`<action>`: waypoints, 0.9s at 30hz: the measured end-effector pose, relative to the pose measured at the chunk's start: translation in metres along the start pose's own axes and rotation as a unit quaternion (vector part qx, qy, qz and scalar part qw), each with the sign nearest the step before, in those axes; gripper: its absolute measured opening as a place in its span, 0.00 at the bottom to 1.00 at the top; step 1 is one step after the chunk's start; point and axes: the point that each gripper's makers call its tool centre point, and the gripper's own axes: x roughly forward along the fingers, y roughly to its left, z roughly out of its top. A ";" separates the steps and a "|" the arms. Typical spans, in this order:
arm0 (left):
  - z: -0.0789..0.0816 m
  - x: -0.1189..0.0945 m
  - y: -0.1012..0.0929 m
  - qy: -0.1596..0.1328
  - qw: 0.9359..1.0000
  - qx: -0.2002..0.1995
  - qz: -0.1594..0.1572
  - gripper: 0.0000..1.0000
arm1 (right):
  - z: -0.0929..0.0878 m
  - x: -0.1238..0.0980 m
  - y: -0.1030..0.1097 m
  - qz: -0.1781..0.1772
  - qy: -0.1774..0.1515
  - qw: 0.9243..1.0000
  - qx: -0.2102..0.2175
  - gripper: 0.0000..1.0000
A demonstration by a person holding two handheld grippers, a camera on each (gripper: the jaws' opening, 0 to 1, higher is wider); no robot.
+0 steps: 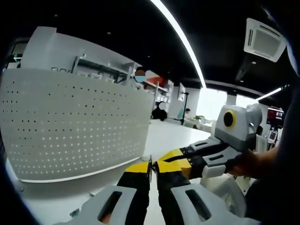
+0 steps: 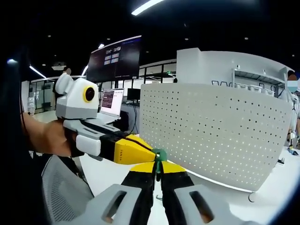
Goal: Insert the hook assembly into the mounting plate slot until the hook locks in place.
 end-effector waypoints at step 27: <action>0.007 -0.021 0.015 -0.023 0.999 0.031 0.021 0.39 | 0.005 -0.004 -0.010 -0.016 -0.007 1.000 0.010 0.02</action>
